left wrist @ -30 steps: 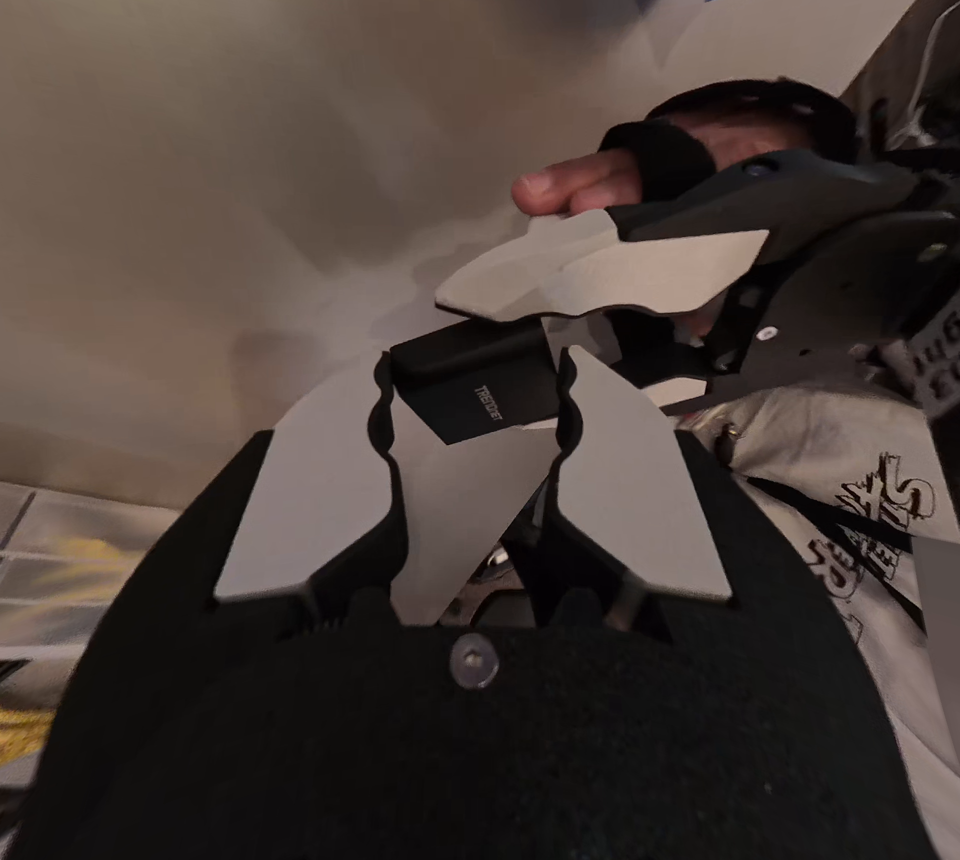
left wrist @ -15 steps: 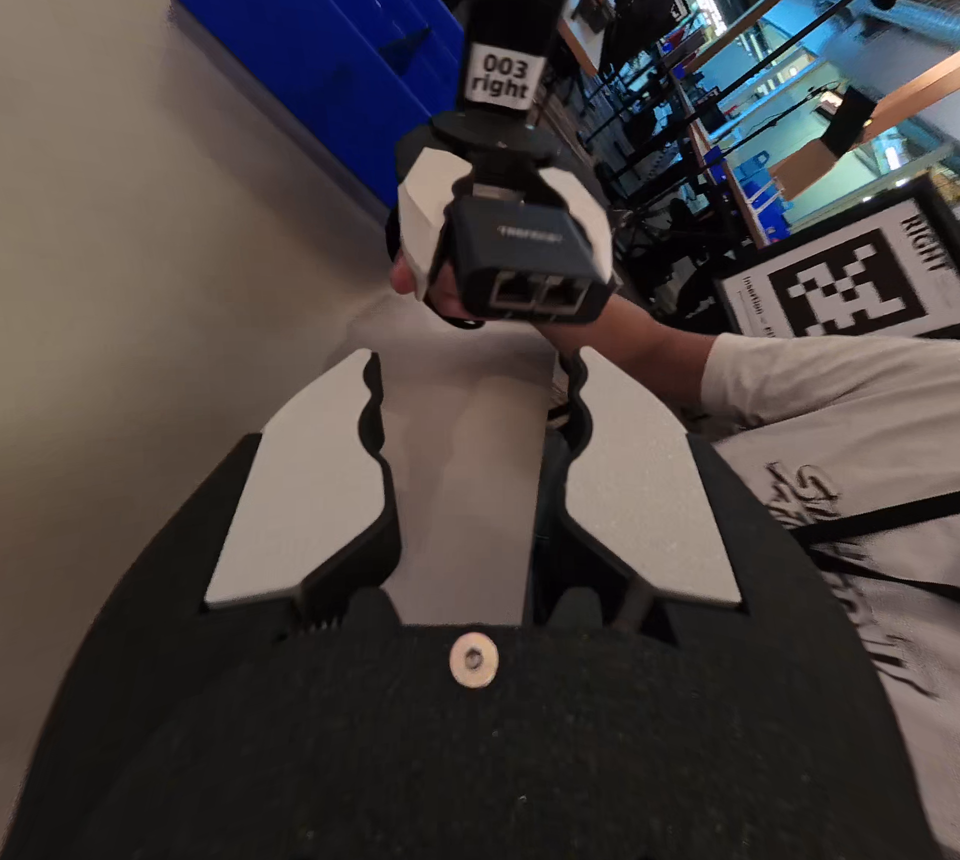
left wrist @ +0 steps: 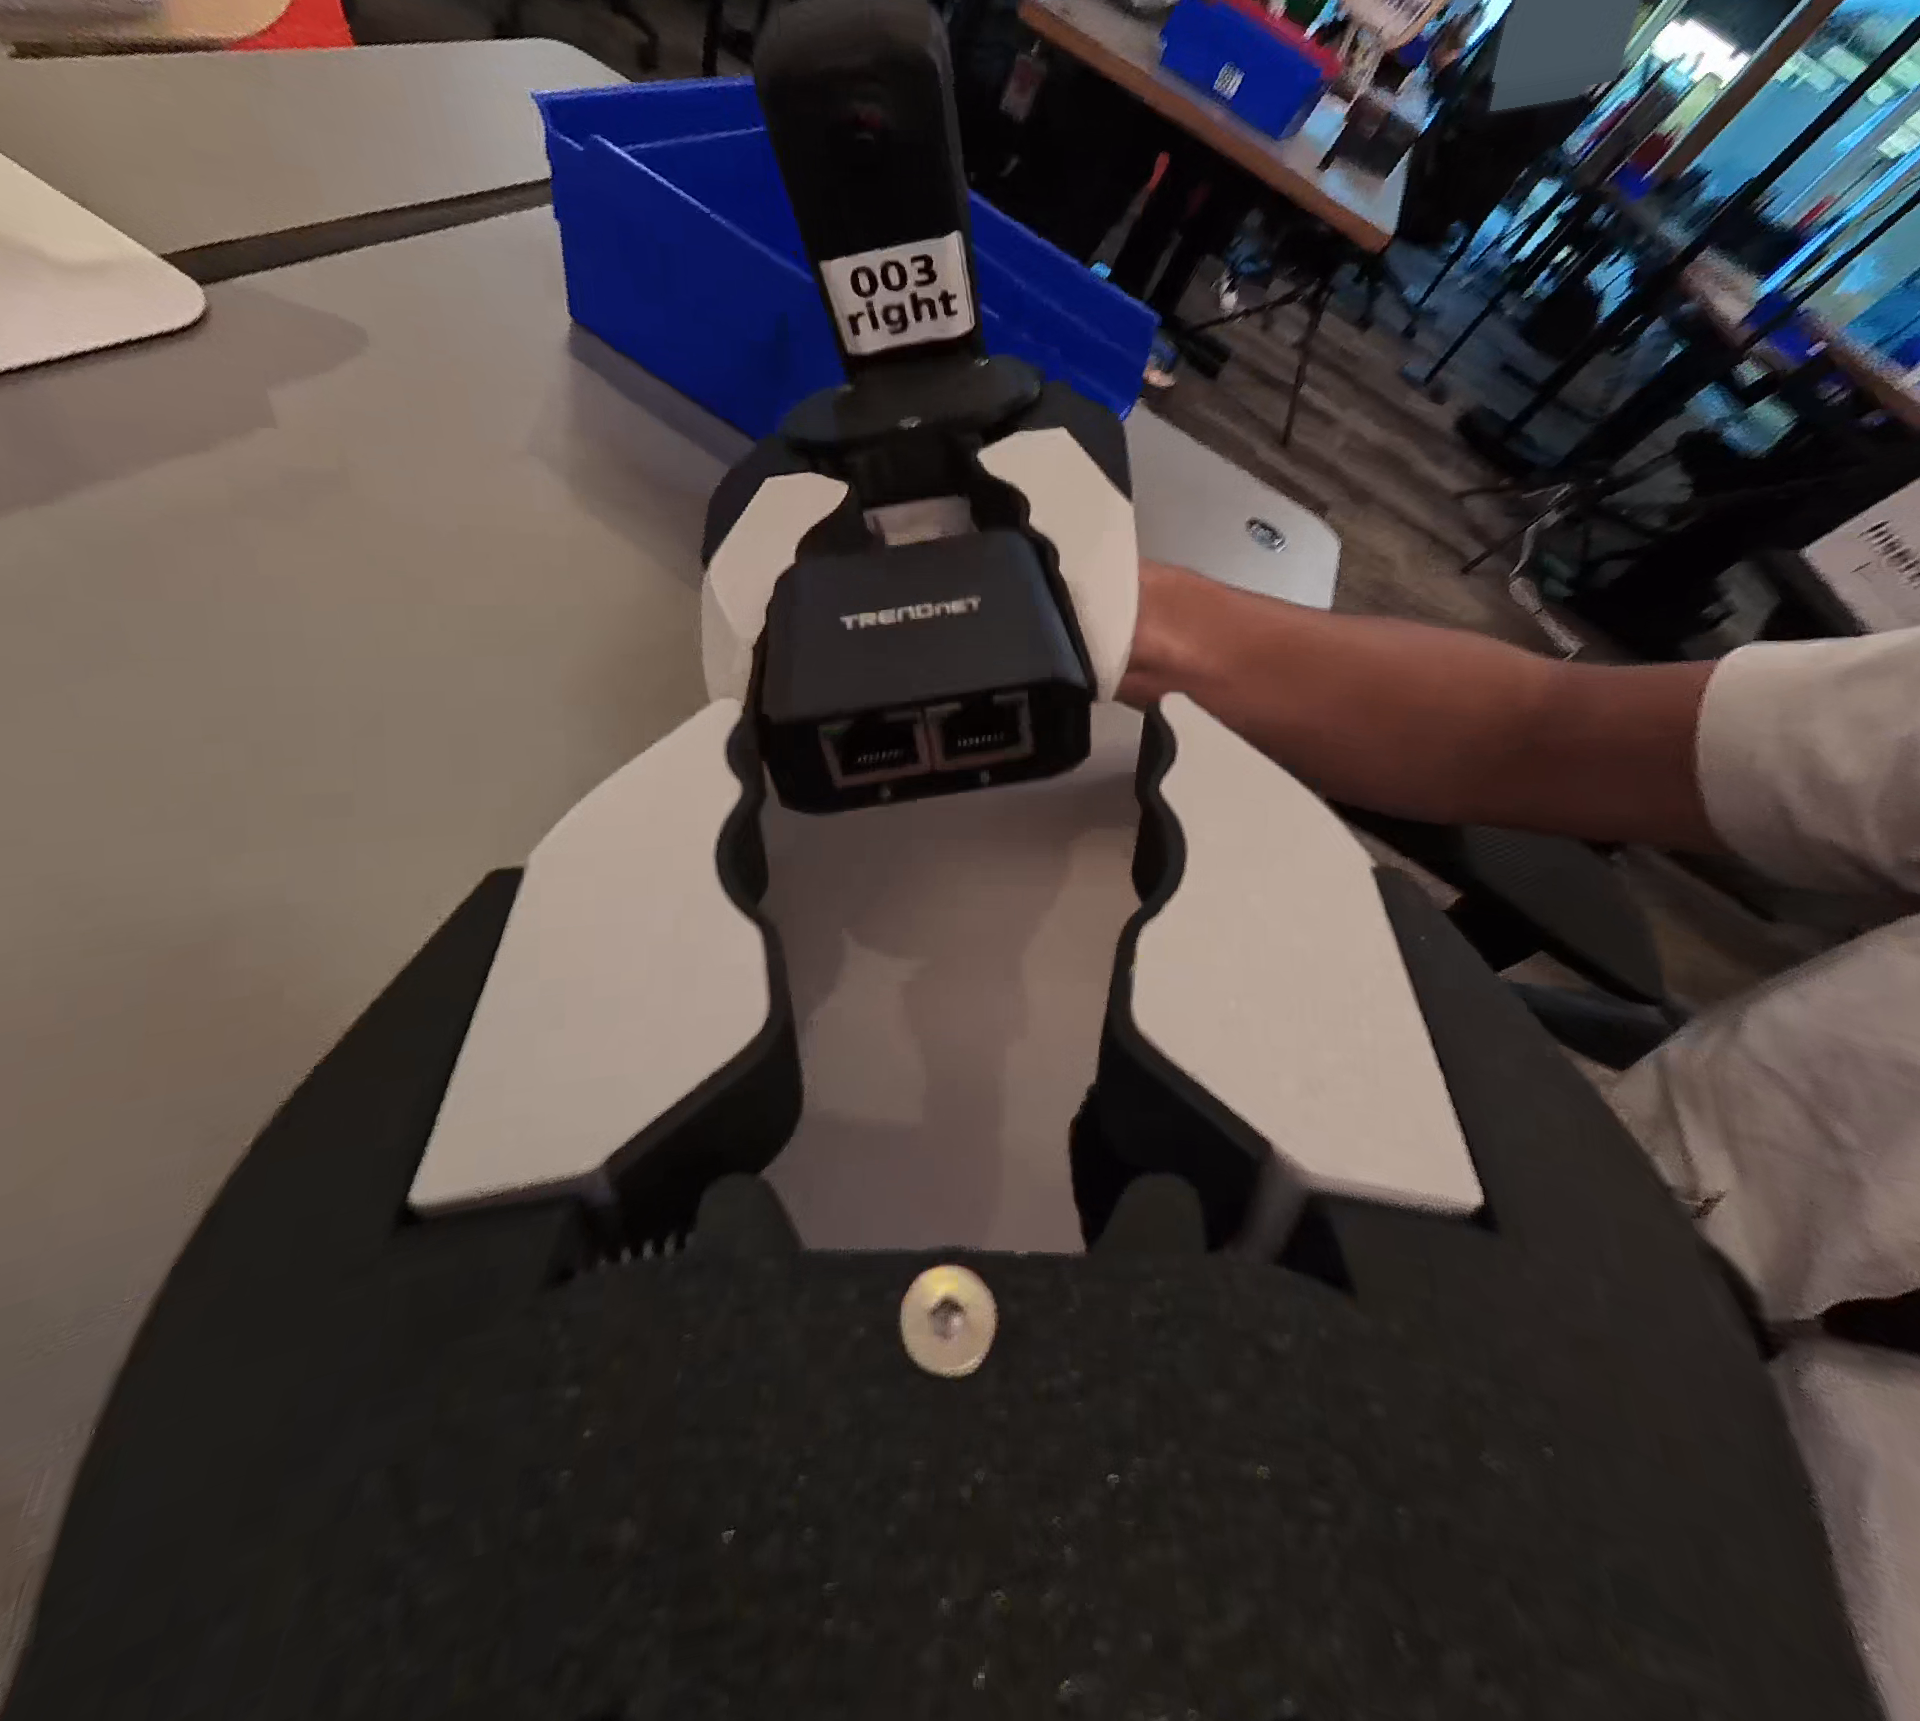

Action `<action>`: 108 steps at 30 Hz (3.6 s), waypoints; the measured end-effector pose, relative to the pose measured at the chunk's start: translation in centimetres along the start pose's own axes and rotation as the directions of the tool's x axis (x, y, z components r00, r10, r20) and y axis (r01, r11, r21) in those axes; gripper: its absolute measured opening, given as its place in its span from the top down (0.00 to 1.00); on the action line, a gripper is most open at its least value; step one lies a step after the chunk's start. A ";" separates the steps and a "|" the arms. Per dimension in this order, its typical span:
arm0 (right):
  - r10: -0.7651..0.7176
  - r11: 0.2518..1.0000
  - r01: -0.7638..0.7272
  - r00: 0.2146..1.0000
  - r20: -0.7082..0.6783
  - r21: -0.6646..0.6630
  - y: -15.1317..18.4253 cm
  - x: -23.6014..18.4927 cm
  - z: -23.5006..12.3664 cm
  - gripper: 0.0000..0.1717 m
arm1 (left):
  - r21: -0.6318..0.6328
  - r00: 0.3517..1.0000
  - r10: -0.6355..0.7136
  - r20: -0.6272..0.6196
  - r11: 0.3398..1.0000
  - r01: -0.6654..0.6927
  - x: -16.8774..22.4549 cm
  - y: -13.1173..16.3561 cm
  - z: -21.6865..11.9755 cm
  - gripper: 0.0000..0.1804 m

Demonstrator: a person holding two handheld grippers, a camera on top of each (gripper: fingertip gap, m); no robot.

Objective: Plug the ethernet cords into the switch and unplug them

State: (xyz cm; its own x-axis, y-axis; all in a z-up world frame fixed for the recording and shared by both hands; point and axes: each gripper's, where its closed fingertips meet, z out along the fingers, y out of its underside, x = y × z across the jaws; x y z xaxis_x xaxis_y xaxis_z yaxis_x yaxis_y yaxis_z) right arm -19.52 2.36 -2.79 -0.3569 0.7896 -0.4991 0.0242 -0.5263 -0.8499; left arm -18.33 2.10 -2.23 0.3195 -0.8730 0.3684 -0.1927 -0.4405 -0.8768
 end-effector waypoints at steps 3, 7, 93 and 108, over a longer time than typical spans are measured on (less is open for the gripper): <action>-0.014 1.000 0.013 1.000 -0.025 -0.026 0.4 0.1 0.1 0.64 | -0.012 0.998 -0.045 -0.035 0.999 0.045 -0.4 0.6 0.2 0.67; -0.013 0.998 0.009 0.998 -0.065 -0.069 0.9 0.2 0.3 0.64 | -0.003 0.998 -0.032 -0.060 0.999 0.032 -0.3 1.2 0.1 0.67; -0.982 -0.182 0.740 -0.165 0.088 -0.647 -5.5 5.0 -0.4 0.85 | 0.338 0.881 -0.011 0.473 0.926 -0.170 -2.6 7.8 -11.8 0.77; -0.978 -0.208 0.705 -0.169 0.124 -0.678 -5.6 4.9 -0.8 0.85 | 0.169 0.438 -0.323 0.839 0.920 0.354 -18.8 10.8 -24.8 0.71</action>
State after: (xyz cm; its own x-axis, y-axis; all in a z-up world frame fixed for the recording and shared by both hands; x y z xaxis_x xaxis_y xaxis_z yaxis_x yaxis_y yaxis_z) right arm -20.66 9.47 -0.59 -0.0788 0.3419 0.9364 0.3766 0.8800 -0.2895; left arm -49.45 8.50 -10.97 0.9806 -0.0649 0.1851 0.0925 -0.6793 -0.7280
